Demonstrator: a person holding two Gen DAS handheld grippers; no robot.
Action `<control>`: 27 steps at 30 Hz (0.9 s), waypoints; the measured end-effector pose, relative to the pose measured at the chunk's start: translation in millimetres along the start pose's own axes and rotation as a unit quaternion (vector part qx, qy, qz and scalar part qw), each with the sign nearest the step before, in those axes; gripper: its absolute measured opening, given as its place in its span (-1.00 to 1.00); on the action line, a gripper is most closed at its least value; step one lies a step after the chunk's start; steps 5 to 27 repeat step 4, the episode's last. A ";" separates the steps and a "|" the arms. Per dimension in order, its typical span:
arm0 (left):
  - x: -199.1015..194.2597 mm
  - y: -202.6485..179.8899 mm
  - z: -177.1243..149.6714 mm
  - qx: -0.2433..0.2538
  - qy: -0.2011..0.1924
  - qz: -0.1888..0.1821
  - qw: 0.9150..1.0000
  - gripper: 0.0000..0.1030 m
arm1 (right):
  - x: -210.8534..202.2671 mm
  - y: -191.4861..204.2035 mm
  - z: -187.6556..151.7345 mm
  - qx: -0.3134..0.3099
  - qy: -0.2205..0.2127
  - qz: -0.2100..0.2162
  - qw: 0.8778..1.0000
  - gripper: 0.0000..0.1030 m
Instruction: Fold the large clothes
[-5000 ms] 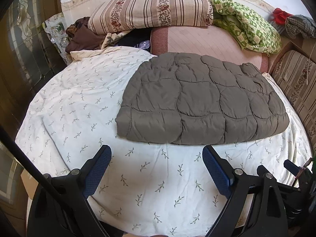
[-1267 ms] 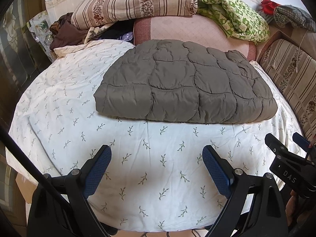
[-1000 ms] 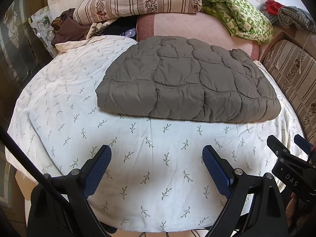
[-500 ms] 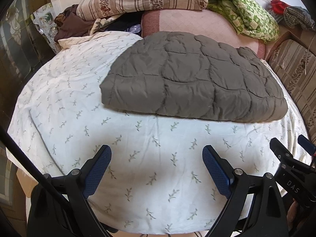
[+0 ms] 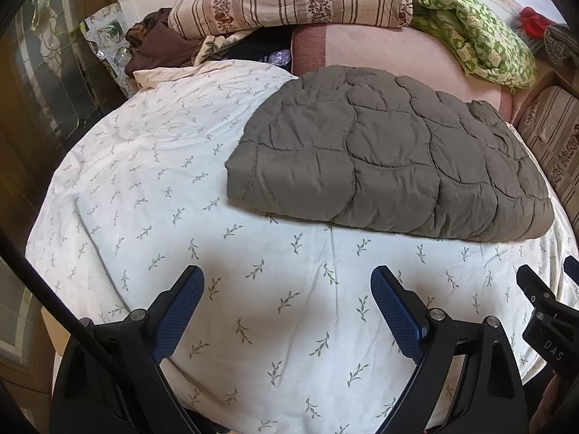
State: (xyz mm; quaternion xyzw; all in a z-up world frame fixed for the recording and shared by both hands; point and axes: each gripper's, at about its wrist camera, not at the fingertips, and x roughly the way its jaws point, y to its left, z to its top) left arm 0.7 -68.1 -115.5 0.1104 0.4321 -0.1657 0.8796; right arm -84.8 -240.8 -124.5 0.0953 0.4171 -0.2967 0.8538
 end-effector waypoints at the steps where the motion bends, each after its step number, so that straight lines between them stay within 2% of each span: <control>1: 0.1 -1.5 -0.6 0.003 0.000 -0.001 1.000 0.80 | 0.5 0.5 -0.5 -0.001 0.001 0.001 1.000 0.85; 27: 1.2 -3.5 -2.3 0.007 0.001 -0.005 1.000 0.80 | 2.7 0.2 -1.9 -0.001 0.006 0.003 1.000 0.85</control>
